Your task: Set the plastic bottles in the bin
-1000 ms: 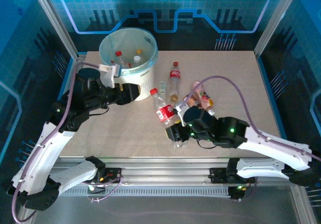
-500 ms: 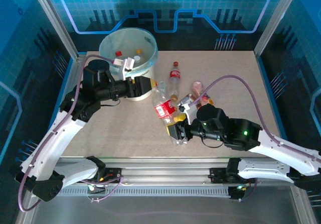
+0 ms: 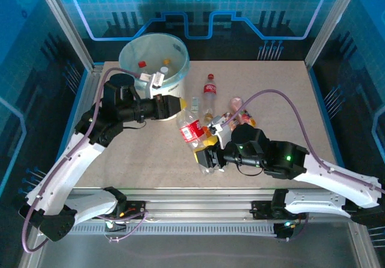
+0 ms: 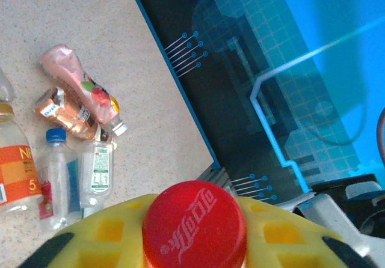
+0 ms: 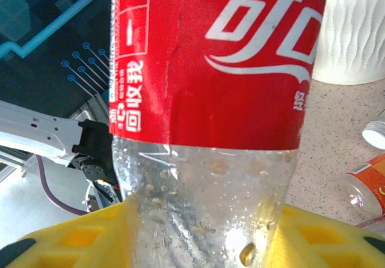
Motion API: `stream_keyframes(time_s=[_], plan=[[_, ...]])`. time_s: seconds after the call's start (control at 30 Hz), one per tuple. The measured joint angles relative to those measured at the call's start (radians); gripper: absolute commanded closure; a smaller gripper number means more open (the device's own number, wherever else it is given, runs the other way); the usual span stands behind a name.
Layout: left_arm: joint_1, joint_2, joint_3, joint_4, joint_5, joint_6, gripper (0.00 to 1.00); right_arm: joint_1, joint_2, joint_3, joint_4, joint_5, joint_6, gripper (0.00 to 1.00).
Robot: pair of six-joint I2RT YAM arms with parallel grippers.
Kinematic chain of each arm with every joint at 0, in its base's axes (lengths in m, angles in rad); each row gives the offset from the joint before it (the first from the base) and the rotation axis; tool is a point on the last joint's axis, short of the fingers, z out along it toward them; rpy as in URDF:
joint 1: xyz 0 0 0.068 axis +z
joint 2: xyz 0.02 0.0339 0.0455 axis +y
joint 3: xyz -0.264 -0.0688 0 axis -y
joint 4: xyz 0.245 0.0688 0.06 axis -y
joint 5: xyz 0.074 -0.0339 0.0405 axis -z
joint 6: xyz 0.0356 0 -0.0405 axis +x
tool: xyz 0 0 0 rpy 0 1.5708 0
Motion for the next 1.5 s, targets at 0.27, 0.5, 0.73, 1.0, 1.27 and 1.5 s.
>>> stream_keyframes(time_s=[0.27,0.5,0.73,1.0,1.27,1.5], plan=[[-0.001,0.0,0.076,-0.053,-0.142,0.101,1.0,0.006,-0.011,0.024,-0.037,0.106,0.029,0.13],[0.062,0.055,0.325,-0.069,-0.316,0.241,1.0,0.006,-0.048,0.06,-0.083,0.201,0.039,0.16],[0.249,0.235,0.547,-0.051,-0.409,0.33,1.0,0.006,0.129,0.311,-0.125,0.217,-0.023,0.16],[0.314,0.46,0.665,0.072,-0.444,0.427,1.0,0.005,0.278,0.414,-0.135,0.165,-0.078,0.17],[0.332,0.582,0.687,0.142,-0.473,0.496,1.0,-0.008,0.302,0.415,-0.168,0.137,-0.077,0.18],[0.39,0.594,0.645,0.16,-0.427,0.423,1.0,-0.022,0.302,0.415,-0.175,0.13,-0.067,0.18]])
